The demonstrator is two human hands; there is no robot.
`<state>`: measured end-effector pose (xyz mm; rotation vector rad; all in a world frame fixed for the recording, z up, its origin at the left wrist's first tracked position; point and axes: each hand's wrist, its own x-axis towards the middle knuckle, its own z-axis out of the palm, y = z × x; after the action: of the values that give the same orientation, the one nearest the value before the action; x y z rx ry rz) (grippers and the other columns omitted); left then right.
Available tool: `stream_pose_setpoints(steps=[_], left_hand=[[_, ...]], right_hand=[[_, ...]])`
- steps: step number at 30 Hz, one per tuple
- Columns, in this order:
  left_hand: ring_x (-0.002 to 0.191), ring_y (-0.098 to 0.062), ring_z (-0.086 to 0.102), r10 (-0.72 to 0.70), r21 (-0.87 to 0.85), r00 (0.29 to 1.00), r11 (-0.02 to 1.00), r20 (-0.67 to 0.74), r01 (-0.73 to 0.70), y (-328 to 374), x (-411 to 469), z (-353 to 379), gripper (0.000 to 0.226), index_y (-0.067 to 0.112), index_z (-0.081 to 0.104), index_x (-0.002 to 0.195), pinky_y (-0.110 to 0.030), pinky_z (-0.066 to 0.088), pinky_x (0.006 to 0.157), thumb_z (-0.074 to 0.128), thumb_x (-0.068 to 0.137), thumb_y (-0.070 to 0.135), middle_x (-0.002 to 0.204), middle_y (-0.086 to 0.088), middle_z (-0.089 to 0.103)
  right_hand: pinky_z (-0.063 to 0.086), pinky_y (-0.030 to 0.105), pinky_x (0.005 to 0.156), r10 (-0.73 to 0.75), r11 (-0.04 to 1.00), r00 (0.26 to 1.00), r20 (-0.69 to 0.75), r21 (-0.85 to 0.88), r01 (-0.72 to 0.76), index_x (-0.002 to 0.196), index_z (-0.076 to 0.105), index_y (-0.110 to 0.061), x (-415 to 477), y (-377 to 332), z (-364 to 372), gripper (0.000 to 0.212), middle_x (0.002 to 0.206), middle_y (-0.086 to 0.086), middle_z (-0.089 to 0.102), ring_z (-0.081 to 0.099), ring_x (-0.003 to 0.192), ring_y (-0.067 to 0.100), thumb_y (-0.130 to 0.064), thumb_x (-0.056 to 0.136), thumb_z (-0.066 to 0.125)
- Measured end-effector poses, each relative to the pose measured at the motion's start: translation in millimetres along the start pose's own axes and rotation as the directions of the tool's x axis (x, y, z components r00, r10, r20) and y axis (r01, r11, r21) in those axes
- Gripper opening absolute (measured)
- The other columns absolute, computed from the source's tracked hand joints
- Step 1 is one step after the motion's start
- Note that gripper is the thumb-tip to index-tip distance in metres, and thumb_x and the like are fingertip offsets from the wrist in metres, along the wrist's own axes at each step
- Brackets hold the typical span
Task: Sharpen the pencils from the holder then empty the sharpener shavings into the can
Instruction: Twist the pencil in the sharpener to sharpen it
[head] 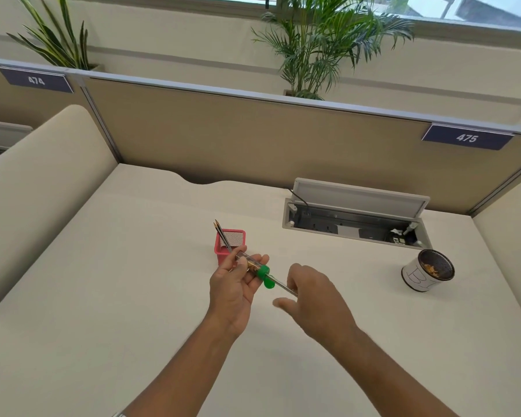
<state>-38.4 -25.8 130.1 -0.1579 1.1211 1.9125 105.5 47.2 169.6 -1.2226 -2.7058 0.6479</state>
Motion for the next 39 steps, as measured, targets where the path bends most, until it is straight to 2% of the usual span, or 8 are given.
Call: stream_pose_setpoints(steps=[6,10,14,18,24,29,35,39], left_hand=[[0.11,-0.039,0.079,0.015,-0.031,0.999,0.999,-0.03,-0.016,-1,-2,2,0.033,0.005,0.059,0.143,-0.043,0.066,0.093,0.046,0.112,0.004,0.129,-0.027,0.073],[0.112,-0.038,0.078,0.034,-0.019,0.999,0.999,-0.018,-0.034,1,-1,2,0.034,0.003,0.057,0.144,-0.044,0.065,0.095,0.043,0.113,0.004,0.133,-0.03,0.07],[0.114,-0.04,0.077,0.027,0.006,1.0,1.0,-0.011,-0.027,2,1,1,0.034,0.005,0.058,0.144,-0.05,0.059,0.104,0.044,0.113,0.004,0.13,-0.029,0.07],[0.114,-0.04,0.077,0.018,-0.006,1.0,1.0,-0.008,-0.018,0,-2,1,0.033,0.004,0.058,0.142,-0.048,0.06,0.101,0.043,0.113,0.003,0.121,-0.027,0.075],[0.113,-0.039,0.078,0.025,-0.016,1.0,1.0,-0.008,-0.025,2,-6,5,0.033,0.006,0.059,0.142,-0.043,0.065,0.094,0.044,0.113,0.002,0.128,-0.029,0.073],[0.111,-0.039,0.078,0.022,-0.04,1.0,0.999,-0.008,-0.022,-1,-7,4,0.032,0.004,0.06,0.141,-0.041,0.067,0.089,0.046,0.112,0.001,0.128,-0.029,0.073],[0.114,-0.041,0.077,0.018,0.019,0.999,1.0,0.032,-0.018,-1,-3,0,0.032,0.004,0.059,0.14,-0.05,0.061,0.103,0.044,0.113,0.002,0.13,-0.032,0.07],[0.116,-0.043,0.076,-0.03,0.05,0.998,0.998,0.054,0.028,-1,-2,-5,0.032,0.004,0.06,0.139,-0.056,0.054,0.11,0.042,0.113,0.002,0.124,-0.029,0.071]], right_hand=[[0.026,0.028,0.042,-0.35,0.852,0.919,-0.182,-0.469,0.232,0.076,0.058,-0.021,-2,1,6,0.029,0.062,-0.002,0.051,0.036,0.048,0.018,-0.025,0.083,0.085],[0.031,0.031,0.043,-0.216,0.914,0.954,-0.208,-0.386,0.123,0.073,0.053,-0.021,0,-6,7,0.032,0.057,-0.005,0.05,0.038,0.045,0.018,-0.037,0.095,0.07],[0.052,0.038,0.062,0.035,0.994,0.999,-0.002,-0.108,-0.035,0.089,0.058,-0.023,4,-5,8,0.041,0.077,-0.003,0.064,0.061,0.069,0.019,-0.05,0.108,0.033],[0.045,0.033,0.057,0.008,0.999,1.0,0.017,0.045,-0.008,0.097,0.053,-0.023,4,-7,4,0.032,0.081,-0.003,0.062,0.061,0.07,0.019,-0.054,0.099,0.057],[0.018,0.022,0.04,-0.238,0.92,0.957,-0.167,-0.354,0.167,0.08,0.055,-0.021,-6,-9,6,0.034,0.067,-0.005,0.049,0.035,0.051,0.016,-0.02,0.078,0.089],[0.03,0.027,0.038,-0.209,0.921,0.969,-0.13,-0.359,0.151,0.071,0.059,-0.02,-6,-13,1,0.031,0.057,-0.004,0.048,0.038,0.046,0.014,-0.017,0.076,0.09],[0.04,0.03,0.055,-0.015,0.969,1.0,0.001,-0.247,0.015,0.092,0.055,-0.023,-5,-12,0,0.031,0.076,-0.005,0.057,0.051,0.063,0.016,-0.04,0.11,0.037],[0.054,0.038,0.072,0.03,0.993,0.989,0.143,-0.12,-0.013,0.104,0.065,-0.023,-2,-8,-7,0.03,0.091,-0.005,0.067,0.063,0.082,0.019,-0.034,0.11,0.037]])
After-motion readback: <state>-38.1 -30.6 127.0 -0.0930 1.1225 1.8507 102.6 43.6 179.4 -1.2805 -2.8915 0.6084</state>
